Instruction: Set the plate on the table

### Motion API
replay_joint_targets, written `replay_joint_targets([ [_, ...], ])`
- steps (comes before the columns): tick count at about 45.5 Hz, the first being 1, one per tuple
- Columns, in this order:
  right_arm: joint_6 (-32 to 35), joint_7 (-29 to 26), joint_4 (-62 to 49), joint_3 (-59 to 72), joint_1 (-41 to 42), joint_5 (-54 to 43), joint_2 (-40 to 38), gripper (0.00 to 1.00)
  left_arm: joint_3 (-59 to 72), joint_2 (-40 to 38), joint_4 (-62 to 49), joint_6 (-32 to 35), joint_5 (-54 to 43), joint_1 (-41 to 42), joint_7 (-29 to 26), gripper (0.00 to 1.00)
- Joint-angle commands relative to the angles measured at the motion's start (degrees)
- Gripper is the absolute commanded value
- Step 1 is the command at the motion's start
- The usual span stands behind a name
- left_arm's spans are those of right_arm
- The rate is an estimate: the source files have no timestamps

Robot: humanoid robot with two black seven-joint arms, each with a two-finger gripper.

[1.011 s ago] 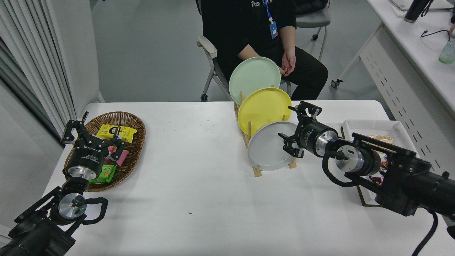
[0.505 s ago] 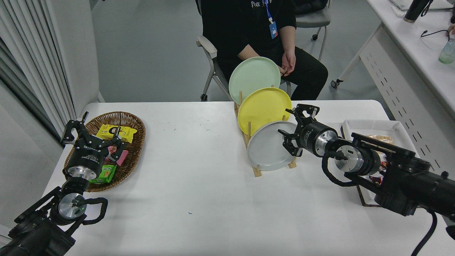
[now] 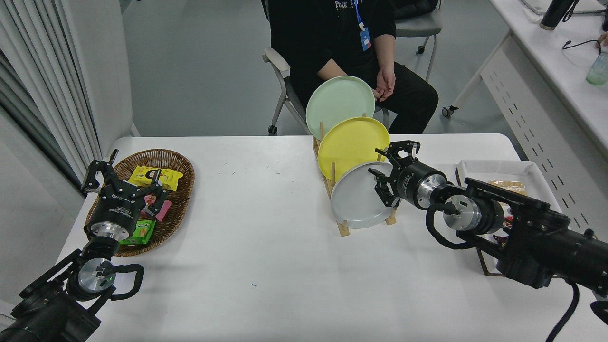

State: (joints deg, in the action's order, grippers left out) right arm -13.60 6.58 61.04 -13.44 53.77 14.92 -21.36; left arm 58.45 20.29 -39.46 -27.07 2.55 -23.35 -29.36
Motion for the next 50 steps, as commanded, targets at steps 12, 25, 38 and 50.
replay_joint_targets([
  [12, -0.11, 0.01, 0.13, 0.61, 0.11, -0.51, -0.26, 0.42, 0.00, 0.01, 0.00, 0.00, 0.00, -0.03, 0.00, 0.98],
  [25, -0.03, -0.07, 0.40, 0.61, -0.77, 0.02, -2.20, 0.42, 0.00, 0.01, 0.00, 0.00, 0.00, -0.02, 0.00, 0.98],
  [38, -0.03, -0.07, 0.49, 0.26, 0.02, 0.46, -1.94, 0.42, 0.00, 0.01, 0.00, 0.00, 0.00, -0.02, 0.00, 0.98],
  [50, -0.03, -0.07, 0.49, 0.35, -0.50, 0.46, -1.85, 0.39, 0.00, 0.01, 0.00, 0.00, 0.00, -0.02, 0.00, 0.98],
])
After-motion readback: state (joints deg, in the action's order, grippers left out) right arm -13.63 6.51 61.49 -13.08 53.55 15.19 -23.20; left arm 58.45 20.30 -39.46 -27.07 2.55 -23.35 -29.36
